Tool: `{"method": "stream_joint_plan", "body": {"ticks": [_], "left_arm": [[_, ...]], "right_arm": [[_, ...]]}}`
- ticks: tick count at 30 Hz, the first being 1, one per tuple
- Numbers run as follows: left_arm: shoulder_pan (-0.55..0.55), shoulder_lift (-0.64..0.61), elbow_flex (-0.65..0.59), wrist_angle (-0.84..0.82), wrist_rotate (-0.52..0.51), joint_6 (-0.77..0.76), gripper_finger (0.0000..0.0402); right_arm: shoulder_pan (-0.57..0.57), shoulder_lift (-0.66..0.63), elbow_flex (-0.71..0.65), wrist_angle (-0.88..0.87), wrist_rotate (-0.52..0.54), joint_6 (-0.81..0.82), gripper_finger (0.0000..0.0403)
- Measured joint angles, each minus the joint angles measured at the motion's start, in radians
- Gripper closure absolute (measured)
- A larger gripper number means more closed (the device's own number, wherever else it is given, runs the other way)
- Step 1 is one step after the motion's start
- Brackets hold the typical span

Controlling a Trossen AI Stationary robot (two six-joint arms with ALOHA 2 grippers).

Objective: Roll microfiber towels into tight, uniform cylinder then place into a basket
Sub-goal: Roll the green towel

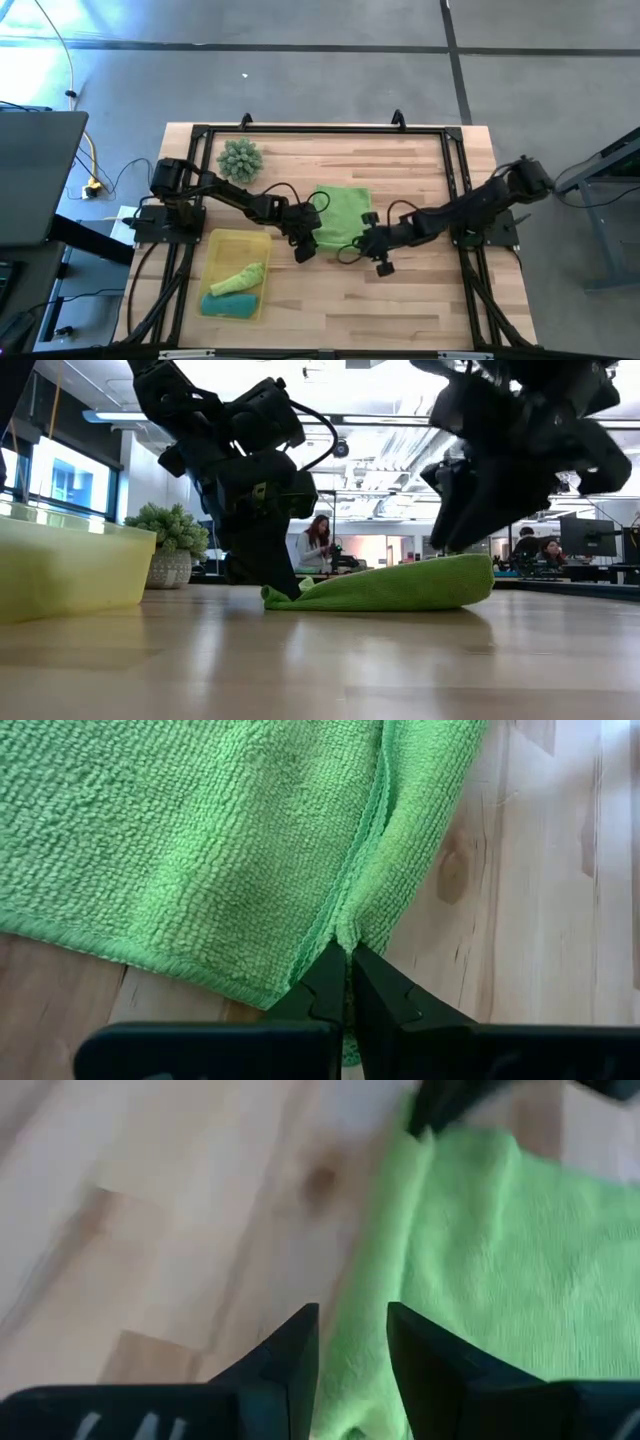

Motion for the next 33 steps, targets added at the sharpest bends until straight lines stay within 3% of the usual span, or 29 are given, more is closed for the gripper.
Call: {"method": "stream_joint_plan", "body": {"ticks": [4, 15, 21, 28, 33], "left_arm": [[0.0, 0.001, 0.0, 0.0, -0.002, 0.0, 0.04], [-0.003, 0.002, 0.0, 0.001, -0.003, 0.0, 0.04], [-0.002, 0.002, -0.003, 0.041, 0.04, -0.001, 0.04], [-0.002, 0.004, -0.003, 0.065, 0.042, 0.027, 0.0395], [0.001, 0.004, -0.003, 0.073, 0.04, 0.084, 0.035]], "right_arm": [[0.013, 0.043, 0.0, 0.009, 0.019, 0.091, 0.0287], [0.014, 0.143, 0.0, -0.014, 0.086, 0.08, 0.0247], [0.014, 0.178, 0.005, -0.056, 0.085, 0.178, 0.0241], [0.015, 0.19, 0.006, -0.084, 0.079, 0.305, 0.0272], [0.015, 0.191, 0.007, -0.119, 0.054, 0.387, 0.0322]]}}
